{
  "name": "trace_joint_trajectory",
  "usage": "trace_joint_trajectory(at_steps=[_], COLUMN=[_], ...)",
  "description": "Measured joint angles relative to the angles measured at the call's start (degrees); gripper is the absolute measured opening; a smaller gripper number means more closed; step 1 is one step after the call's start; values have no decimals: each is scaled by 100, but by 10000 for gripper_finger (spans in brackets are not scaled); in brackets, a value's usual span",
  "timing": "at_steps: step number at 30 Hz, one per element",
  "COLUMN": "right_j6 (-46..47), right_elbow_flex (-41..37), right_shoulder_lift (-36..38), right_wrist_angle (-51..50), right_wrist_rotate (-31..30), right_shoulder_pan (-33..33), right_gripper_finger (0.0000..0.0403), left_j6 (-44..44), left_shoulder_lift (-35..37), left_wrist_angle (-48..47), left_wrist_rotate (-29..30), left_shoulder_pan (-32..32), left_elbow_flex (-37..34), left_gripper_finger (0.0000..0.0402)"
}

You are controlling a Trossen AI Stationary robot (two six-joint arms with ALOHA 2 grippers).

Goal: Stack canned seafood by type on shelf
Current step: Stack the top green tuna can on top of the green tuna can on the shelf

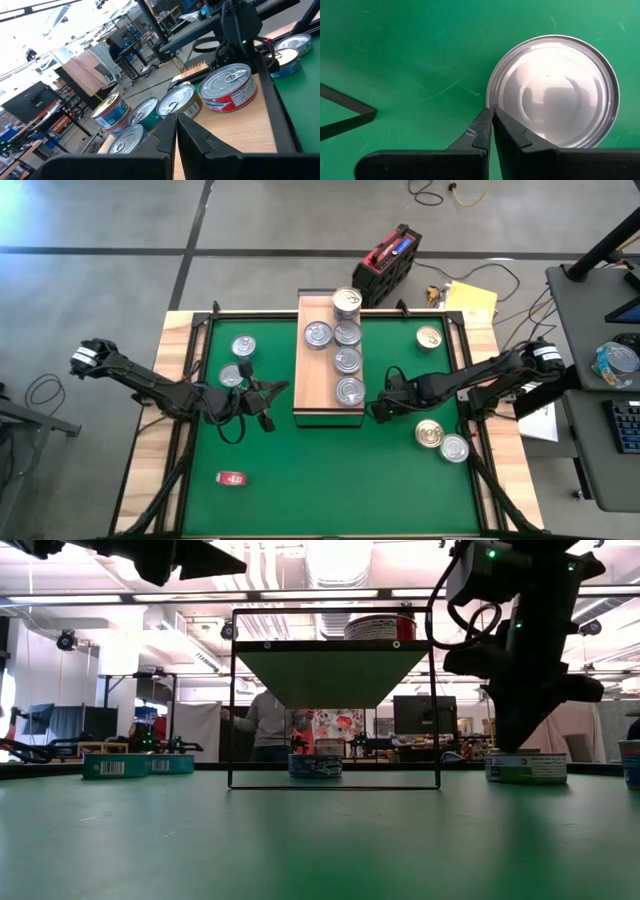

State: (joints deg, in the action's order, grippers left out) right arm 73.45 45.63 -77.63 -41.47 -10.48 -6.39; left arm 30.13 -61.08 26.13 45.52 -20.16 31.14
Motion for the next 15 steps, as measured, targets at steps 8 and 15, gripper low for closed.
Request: trace_joint_trajectory(at_steps=[8, 15], right_j6=[-166, -477], right_elbow_flex=[2, 4], right_shoulder_lift=[551, 1003], right_wrist_angle=[-19, -15], right_wrist_rotate=[-289, -648], right_shoulder_pan=[0, -4], right_gripper_finger=[12, 12], left_j6=[-1, -1479], left_shoulder_lift=[-7, -11], left_wrist_angle=[-73, -913], left_wrist_rotate=[47, 157], left_shoulder_pan=[1, 50], left_elbow_flex=[1, 1], left_gripper_finger=[0, 0])
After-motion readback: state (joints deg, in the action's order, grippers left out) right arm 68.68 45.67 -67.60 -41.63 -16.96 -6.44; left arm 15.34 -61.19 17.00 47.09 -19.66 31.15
